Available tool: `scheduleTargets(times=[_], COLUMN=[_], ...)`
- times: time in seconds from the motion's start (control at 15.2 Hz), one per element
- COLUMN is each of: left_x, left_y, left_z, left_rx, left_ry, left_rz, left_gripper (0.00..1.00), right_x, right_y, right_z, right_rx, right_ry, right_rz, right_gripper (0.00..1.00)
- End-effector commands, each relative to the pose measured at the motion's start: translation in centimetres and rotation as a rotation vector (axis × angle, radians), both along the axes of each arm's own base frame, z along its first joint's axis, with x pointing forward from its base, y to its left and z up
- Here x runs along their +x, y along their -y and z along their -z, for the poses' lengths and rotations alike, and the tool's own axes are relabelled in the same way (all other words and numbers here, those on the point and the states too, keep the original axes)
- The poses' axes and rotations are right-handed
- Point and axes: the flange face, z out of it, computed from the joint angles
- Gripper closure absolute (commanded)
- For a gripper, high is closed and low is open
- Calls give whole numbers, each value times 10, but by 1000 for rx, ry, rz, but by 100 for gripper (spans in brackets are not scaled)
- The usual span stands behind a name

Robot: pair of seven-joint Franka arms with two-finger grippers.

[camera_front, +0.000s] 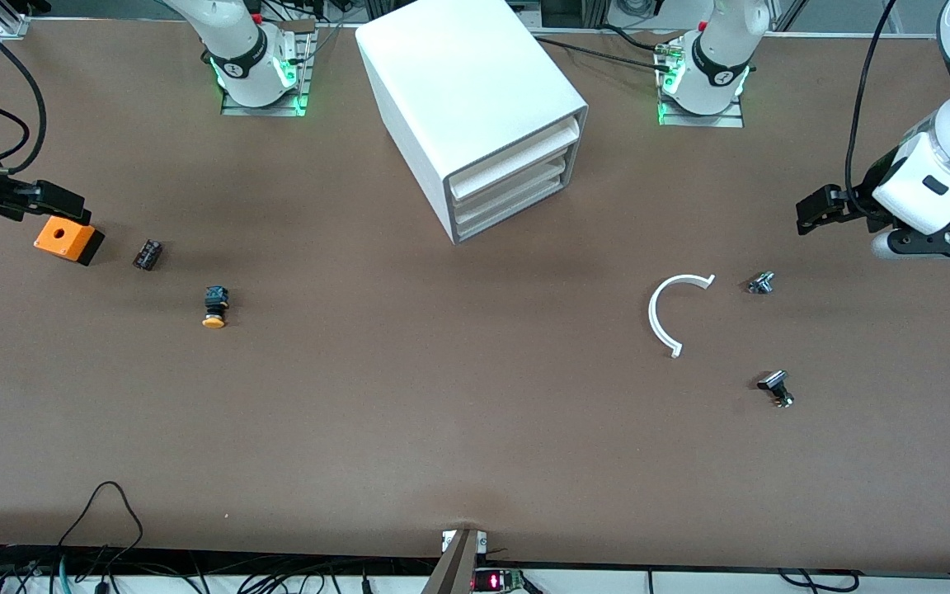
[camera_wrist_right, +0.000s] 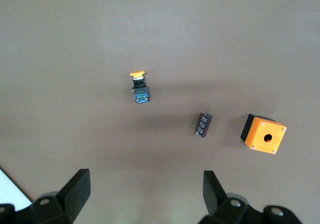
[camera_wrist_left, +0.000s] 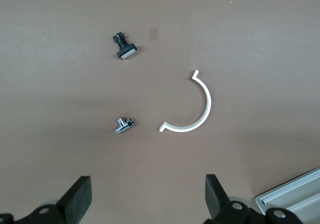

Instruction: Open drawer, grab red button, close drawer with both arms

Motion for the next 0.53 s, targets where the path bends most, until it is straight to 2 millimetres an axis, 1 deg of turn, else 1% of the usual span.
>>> scheduleTargets(times=[0.0, 0.13, 0.46], left_x=[2, 7, 6], left_y=[2, 1, 1], left_z=[-9, -12, -12], left_rx=[1, -1, 0], left_ry=[6, 14, 2], left_rz=[23, 21, 22], left_gripper=[0, 0, 0], right_x=[-14, -15, -21], right_y=[-1, -1, -1], right_z=[-4, -3, 0], right_rx=[-10, -8, -6], right_ry=[25, 27, 29], right_rz=[7, 7, 6], right_gripper=[0, 0, 0])
